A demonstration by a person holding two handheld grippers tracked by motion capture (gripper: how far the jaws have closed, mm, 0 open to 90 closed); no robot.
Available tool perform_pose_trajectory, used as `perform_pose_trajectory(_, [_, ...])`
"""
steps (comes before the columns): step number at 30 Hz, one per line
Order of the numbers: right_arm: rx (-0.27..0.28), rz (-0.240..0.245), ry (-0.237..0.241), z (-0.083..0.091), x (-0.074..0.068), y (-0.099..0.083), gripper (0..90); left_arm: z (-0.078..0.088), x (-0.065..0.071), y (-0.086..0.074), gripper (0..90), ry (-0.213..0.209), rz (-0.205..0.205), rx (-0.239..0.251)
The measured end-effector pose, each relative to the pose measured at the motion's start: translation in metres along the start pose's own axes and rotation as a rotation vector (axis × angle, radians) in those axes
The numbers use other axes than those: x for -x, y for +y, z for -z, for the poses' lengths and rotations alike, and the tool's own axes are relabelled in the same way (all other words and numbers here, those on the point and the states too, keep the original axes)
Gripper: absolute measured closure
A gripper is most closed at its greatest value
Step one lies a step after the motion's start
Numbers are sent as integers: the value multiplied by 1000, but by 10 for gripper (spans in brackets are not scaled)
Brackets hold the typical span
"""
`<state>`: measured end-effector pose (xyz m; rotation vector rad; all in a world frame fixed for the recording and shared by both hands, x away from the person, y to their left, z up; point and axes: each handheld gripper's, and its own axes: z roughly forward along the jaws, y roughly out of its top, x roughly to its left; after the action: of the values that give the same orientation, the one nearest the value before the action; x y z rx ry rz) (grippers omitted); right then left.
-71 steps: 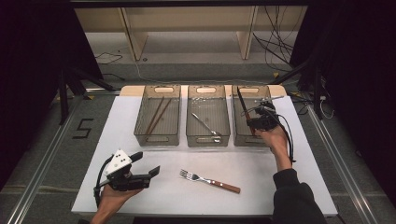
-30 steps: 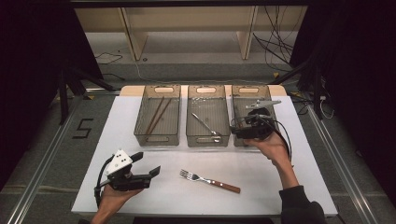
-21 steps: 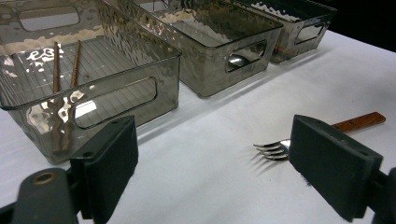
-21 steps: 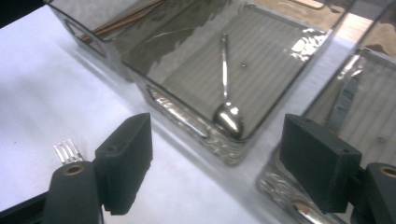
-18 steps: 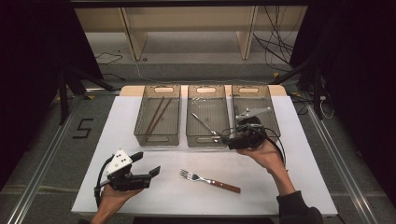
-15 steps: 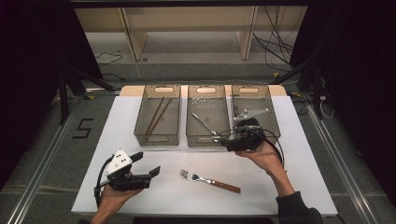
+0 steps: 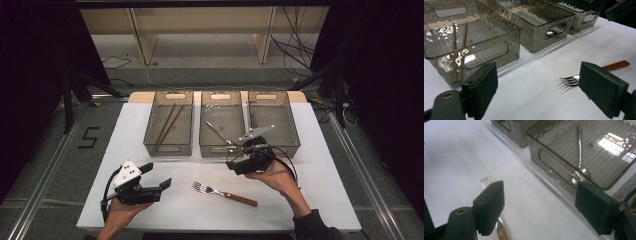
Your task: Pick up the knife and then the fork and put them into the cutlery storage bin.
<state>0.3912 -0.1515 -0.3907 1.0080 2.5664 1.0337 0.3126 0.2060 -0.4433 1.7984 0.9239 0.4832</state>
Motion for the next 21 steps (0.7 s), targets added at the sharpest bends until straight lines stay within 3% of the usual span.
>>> perform_pose_trajectory(6, [-37, 11, 22, -4, -6, -3, 233, 0, 0, 0, 154, -1, -1, 0])
perform_pose_trajectory(21, [-188, 76, 51, -24, -20, -21, 227, 0, 0, 0, 154, -1, 0, -1])
